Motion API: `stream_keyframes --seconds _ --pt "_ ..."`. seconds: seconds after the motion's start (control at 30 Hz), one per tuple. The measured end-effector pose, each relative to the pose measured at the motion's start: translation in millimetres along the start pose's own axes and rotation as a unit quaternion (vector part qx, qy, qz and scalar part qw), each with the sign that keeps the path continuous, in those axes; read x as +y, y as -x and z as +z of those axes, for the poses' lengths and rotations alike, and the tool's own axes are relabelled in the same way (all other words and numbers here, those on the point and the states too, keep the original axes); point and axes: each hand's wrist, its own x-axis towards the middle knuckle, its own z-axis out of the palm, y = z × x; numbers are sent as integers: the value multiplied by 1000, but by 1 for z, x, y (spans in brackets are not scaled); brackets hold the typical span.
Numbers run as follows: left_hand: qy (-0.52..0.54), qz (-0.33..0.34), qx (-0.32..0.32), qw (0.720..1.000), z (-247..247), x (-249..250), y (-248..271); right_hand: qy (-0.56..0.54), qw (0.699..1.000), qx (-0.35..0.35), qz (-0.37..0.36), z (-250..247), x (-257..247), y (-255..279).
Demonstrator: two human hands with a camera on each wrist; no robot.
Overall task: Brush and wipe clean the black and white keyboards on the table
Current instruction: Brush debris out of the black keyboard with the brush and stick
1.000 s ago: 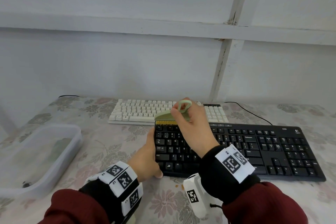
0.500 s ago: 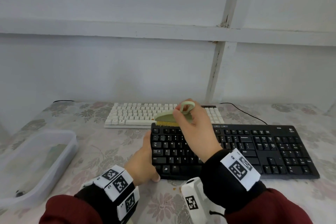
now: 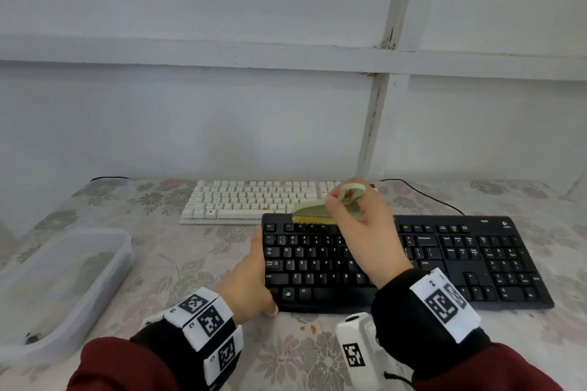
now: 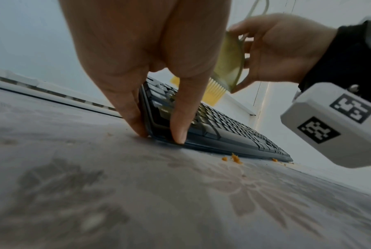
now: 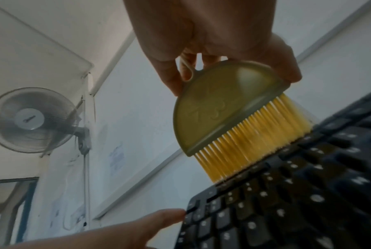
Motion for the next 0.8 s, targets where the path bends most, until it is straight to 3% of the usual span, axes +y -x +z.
stream_keyframes --seconds 0.23,0.37,0.53,0.63,0.8 --pt "-5 -10 -4 1000 0 -1 -2 14 998 32 44 -55 29 5" --pt "2 -1 -9 1000 0 -1 -1 31 996 75 29 -82 26 2" --pt "0 2 -14 1000 0 -1 -1 -32 998 29 47 -80 23 -5" --pt "4 6 -13 1000 0 0 2 9 998 20 51 -88 30 -4" --pt "10 4 -9 1000 0 1 3 128 986 92 48 -128 38 -6"
